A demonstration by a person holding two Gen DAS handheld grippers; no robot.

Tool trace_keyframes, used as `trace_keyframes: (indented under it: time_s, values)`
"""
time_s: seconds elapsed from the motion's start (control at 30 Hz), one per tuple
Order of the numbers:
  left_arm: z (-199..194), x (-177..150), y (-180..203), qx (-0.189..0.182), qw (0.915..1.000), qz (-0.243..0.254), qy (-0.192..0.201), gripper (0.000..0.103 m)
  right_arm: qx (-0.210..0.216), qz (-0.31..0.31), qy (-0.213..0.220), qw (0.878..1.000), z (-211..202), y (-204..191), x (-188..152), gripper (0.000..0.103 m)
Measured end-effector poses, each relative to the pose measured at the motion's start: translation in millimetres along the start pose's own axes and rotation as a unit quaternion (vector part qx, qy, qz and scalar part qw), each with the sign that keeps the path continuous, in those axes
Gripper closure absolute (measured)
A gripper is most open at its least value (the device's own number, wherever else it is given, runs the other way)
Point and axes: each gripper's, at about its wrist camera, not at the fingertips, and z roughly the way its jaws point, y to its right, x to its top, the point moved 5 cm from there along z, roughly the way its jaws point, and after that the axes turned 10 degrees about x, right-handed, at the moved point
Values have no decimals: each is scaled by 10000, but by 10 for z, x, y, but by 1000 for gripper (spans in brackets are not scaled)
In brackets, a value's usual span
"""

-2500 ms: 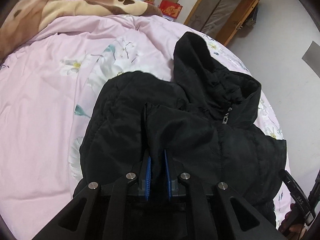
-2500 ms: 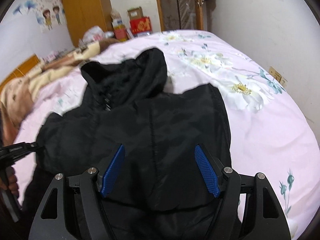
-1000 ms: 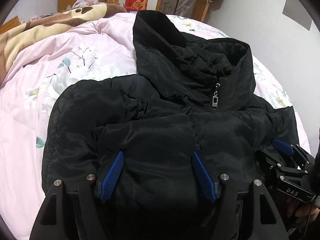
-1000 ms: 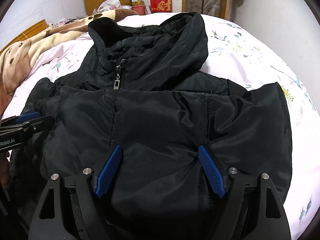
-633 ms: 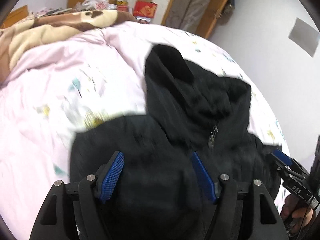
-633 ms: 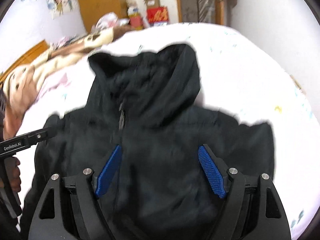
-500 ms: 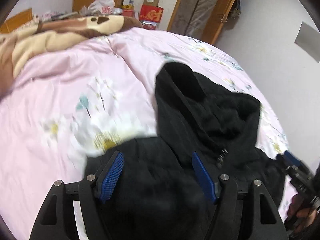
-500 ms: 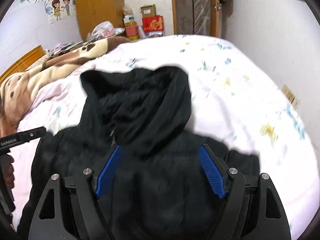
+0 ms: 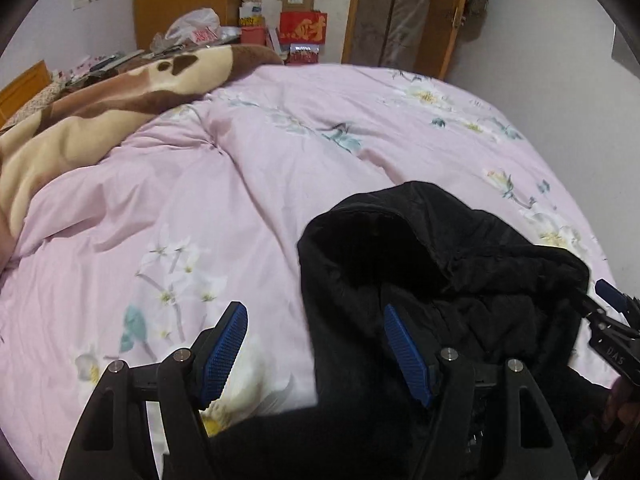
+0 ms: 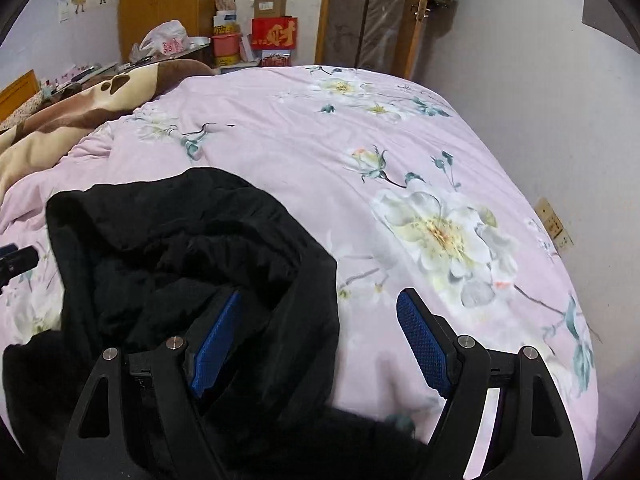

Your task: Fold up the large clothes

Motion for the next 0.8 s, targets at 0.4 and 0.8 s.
trace_keyframes:
  time_s: [0.4,0.8]
  values:
    - [32,-74,-454,386,9971,-580,319,85,453,559,494,9962,-358,382,-239,86]
    - [264,-304,-524,26,9990,-330,-286,83,644,1542,-503,9847,15,744,-495,60]
